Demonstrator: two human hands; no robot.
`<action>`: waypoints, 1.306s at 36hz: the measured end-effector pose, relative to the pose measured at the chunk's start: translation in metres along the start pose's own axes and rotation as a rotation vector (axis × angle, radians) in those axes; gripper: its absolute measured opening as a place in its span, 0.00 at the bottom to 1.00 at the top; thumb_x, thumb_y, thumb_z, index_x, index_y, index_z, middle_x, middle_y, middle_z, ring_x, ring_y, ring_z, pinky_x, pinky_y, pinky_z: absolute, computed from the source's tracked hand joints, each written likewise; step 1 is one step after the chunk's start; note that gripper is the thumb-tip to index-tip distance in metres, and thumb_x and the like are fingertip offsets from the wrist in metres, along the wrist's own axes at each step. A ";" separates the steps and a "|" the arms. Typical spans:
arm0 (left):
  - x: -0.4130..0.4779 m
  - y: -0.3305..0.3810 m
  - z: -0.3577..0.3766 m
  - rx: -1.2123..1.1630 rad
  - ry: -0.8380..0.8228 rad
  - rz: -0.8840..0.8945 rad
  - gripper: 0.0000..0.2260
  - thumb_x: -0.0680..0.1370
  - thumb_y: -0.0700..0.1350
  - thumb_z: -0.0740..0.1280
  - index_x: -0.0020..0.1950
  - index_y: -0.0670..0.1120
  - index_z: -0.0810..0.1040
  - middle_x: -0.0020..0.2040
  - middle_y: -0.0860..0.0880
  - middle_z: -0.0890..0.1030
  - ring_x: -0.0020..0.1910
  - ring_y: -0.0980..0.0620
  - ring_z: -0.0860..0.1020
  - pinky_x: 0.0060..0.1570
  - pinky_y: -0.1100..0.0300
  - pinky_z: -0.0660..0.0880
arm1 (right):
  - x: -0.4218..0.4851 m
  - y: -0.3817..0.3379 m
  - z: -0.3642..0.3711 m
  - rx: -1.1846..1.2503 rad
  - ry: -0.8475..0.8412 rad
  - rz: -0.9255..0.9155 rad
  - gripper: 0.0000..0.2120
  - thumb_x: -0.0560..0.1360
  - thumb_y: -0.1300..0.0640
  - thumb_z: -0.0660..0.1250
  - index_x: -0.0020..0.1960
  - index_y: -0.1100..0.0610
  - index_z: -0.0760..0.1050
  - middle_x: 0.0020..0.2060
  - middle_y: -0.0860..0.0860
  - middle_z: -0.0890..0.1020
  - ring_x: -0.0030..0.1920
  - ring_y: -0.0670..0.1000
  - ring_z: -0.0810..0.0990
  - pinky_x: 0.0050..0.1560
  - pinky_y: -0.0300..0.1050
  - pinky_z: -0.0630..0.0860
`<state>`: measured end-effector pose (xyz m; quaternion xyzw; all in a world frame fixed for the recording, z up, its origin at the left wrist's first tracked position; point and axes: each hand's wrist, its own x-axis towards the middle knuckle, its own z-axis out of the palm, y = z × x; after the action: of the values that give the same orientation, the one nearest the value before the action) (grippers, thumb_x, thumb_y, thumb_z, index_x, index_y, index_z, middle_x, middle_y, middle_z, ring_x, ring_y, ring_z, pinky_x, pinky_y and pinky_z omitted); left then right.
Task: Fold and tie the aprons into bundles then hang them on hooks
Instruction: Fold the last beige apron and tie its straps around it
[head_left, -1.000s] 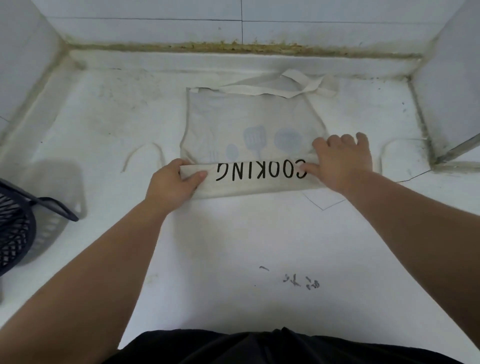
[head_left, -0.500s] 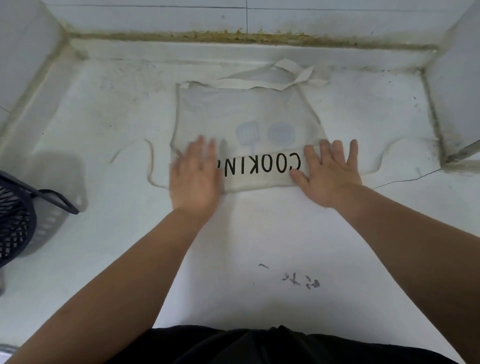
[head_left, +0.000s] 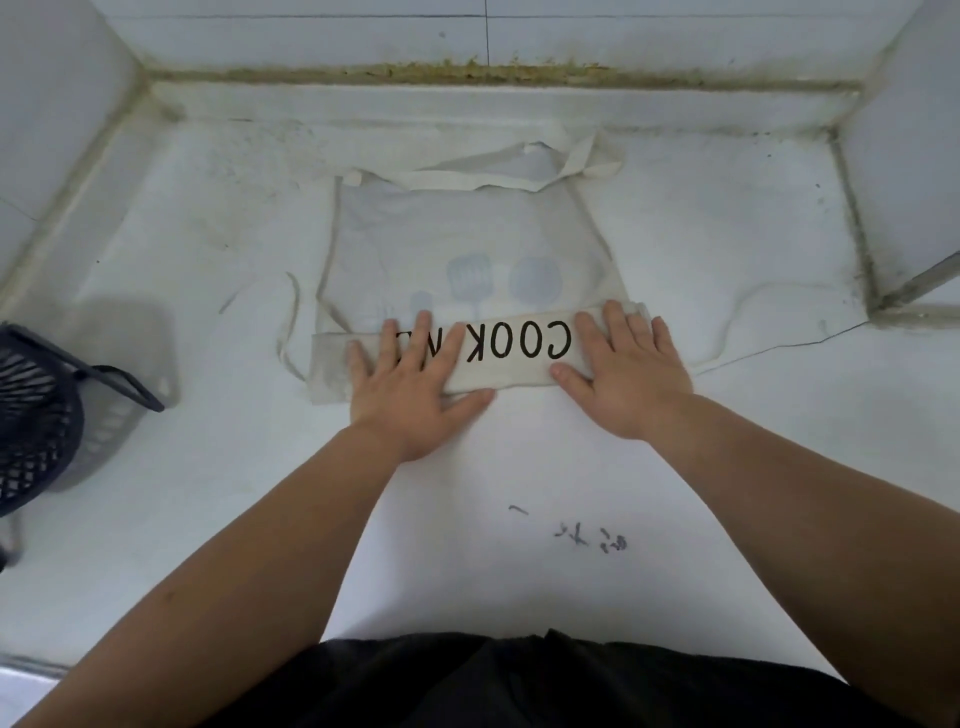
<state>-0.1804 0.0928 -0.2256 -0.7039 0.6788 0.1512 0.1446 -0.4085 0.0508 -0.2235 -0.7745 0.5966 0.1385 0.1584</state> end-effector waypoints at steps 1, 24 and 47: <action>-0.004 0.003 0.000 -0.003 -0.014 0.016 0.36 0.72 0.74 0.43 0.76 0.63 0.35 0.78 0.53 0.36 0.77 0.44 0.36 0.72 0.37 0.38 | -0.008 0.000 0.001 -0.006 0.005 0.021 0.35 0.77 0.34 0.43 0.78 0.51 0.43 0.77 0.56 0.43 0.77 0.57 0.43 0.75 0.55 0.36; -0.081 0.035 0.020 -0.105 0.229 0.174 0.33 0.72 0.72 0.57 0.73 0.59 0.62 0.76 0.48 0.54 0.77 0.46 0.48 0.72 0.44 0.42 | -0.117 0.010 0.035 -0.027 0.070 -0.092 0.46 0.62 0.23 0.36 0.73 0.44 0.57 0.71 0.45 0.63 0.71 0.54 0.61 0.72 0.52 0.52; -0.092 0.023 0.023 -0.512 0.283 -0.302 0.38 0.77 0.52 0.66 0.79 0.49 0.46 0.78 0.42 0.47 0.76 0.41 0.52 0.72 0.46 0.55 | -0.113 0.026 0.026 0.357 0.313 0.363 0.23 0.79 0.55 0.59 0.73 0.54 0.59 0.73 0.57 0.55 0.65 0.61 0.66 0.61 0.52 0.66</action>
<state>-0.2068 0.1852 -0.2093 -0.8241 0.5201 0.1945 -0.1121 -0.4623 0.1553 -0.2036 -0.6271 0.7573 -0.0636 0.1711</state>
